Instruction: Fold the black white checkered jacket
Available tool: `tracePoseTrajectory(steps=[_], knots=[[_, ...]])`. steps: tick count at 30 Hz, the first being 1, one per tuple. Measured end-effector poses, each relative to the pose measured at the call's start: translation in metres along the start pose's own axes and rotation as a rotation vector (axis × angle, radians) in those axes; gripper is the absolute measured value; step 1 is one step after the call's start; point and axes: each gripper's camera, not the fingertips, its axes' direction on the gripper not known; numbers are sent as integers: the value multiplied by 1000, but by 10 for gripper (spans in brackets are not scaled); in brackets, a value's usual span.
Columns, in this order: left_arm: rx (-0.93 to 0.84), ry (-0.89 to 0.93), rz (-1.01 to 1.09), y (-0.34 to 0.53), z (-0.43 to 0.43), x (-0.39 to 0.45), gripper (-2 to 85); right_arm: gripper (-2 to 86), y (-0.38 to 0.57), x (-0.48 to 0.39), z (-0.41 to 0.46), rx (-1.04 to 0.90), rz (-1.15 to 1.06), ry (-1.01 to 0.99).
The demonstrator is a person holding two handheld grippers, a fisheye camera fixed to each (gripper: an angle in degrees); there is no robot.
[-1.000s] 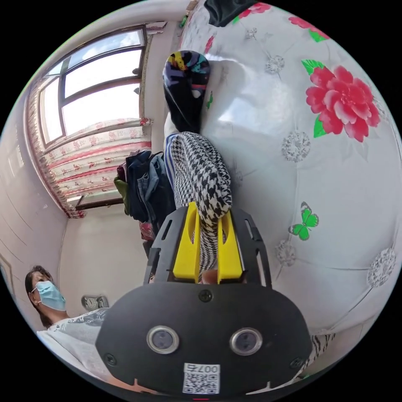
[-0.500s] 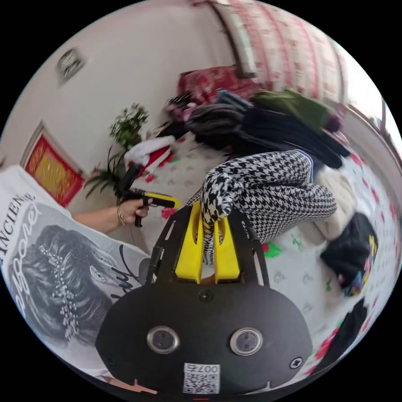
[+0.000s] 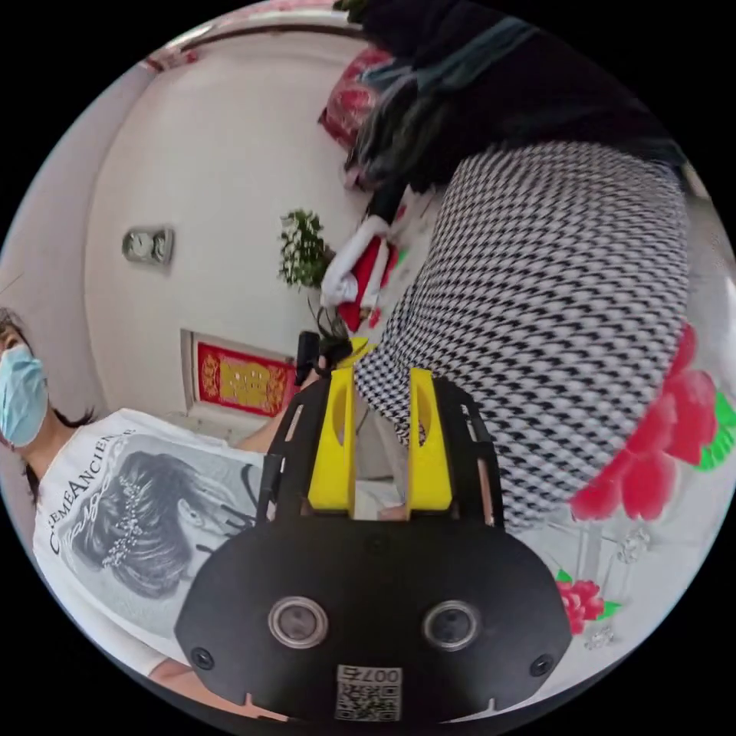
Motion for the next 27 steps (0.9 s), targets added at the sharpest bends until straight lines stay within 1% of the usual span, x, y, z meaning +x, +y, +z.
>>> tracePoseTrajectory(steps=[2, 3, 5, 6, 8, 10, 11, 12, 13, 14, 17, 19, 23, 27], knots=[[-34, 71, 18, -22, 1, -8, 160, 126, 23, 21, -56, 196, 82, 45], [-58, 113, 42, -37, 3, -13, 172, 130, 29, 29, -68, 235, 117, 67], [-87, 128, 55, -60, 7, -25, 184, 147, 57, 71, -101, 357, 296, 126], [-126, 137, 54, -74, 15, -35, 190, 150, 63, 82, -106, 380, 337, 112], [-205, 162, 48, -91, 35, -50, 200, 161, 75, 114, -108, 447, 425, -7], [-357, 209, 40, -105, 73, -63, 197, 164, 70, 127, -95, 435, 449, -65], [-398, 218, 36, -107, 84, -65, 193, 163, 62, 134, -82, 389, 444, -83], [-449, 268, 15, -108, 101, -71, 178, 162, 57, 136, -75, 360, 439, -88], [-458, 327, -12, -109, 111, -75, 158, 156, 48, 141, -59, 299, 433, -108], [-456, 341, -18, -109, 113, -76, 148, 147, 41, 144, -45, 240, 432, -134], [-429, 286, 22, -109, 102, -67, 109, 120, 40, 134, -46, 239, 412, -84], [-418, 254, 72, -100, 89, -44, 88, 104, 47, 121, -54, 256, 381, -87], [-463, 287, 155, -78, 93, 10, 74, 78, 78, 77, -91, 327, 295, -113], [-516, 344, 268, -61, 134, 87, 68, 71, 115, 41, -143, 446, 250, -78]])
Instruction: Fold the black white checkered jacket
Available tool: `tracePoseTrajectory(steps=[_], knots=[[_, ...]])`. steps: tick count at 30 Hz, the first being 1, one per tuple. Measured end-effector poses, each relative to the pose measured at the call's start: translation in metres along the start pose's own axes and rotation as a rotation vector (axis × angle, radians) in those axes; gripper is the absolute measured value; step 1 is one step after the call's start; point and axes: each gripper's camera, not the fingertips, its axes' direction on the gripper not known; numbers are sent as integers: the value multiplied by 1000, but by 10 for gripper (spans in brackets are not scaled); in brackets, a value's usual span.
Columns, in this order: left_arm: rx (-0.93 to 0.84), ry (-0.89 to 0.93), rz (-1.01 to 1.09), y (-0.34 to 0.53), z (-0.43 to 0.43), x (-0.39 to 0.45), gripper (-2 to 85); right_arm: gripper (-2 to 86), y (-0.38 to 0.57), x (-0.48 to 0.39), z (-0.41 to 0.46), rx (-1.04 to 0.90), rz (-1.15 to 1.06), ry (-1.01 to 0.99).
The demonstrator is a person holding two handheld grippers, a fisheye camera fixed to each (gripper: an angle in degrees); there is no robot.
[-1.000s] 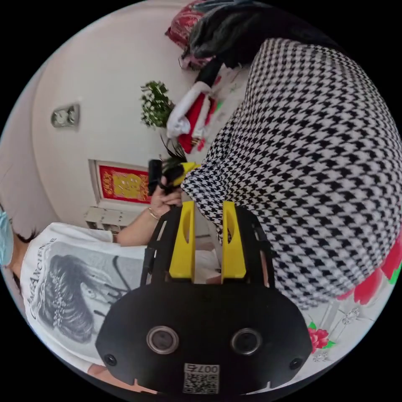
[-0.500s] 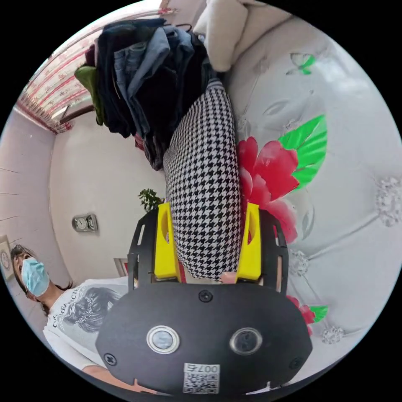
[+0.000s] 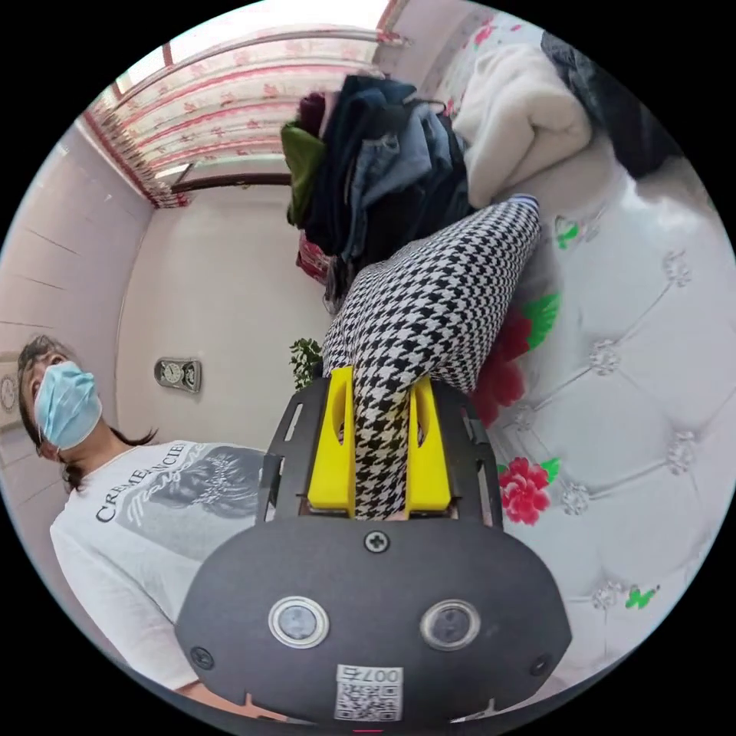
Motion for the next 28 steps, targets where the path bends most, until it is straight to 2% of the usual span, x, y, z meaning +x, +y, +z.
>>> tracePoseTrajectory(steps=[7, 10, 12, 14, 15, 17, 19, 22, 25, 28], knots=[[-98, 55, 316, -143, 129, 96, 70, 73, -28, -94, -121, 237, -261, 173], [-77, -9, 441, -214, 178, 132, 79, 77, -71, -129, -153, 299, -377, 276], [-51, -36, 431, -252, 207, 130, 88, 82, -106, -127, -167, 346, -372, 309], [-25, -105, 337, -279, 234, 106, 96, 89, -150, -97, -177, 410, -261, 395], [-7, -201, 292, -285, 248, 87, 97, 89, -157, -86, -178, 424, -234, 419], [-27, -408, 234, -279, 267, 59, 88, 89, -175, -38, -171, 383, -128, 590], [-124, -636, 205, -247, 287, 25, 76, 88, -168, 2, -170, 375, -79, 662], [-269, -760, 144, -185, 291, -18, 63, 88, -138, 69, -189, 422, 54, 811], [-345, -815, 47, -124, 280, -42, 59, 89, -117, 123, -217, 458, 191, 1007], [-380, -874, -30, -81, 275, -47, 58, 86, -115, 166, -237, 415, 302, 1191]])
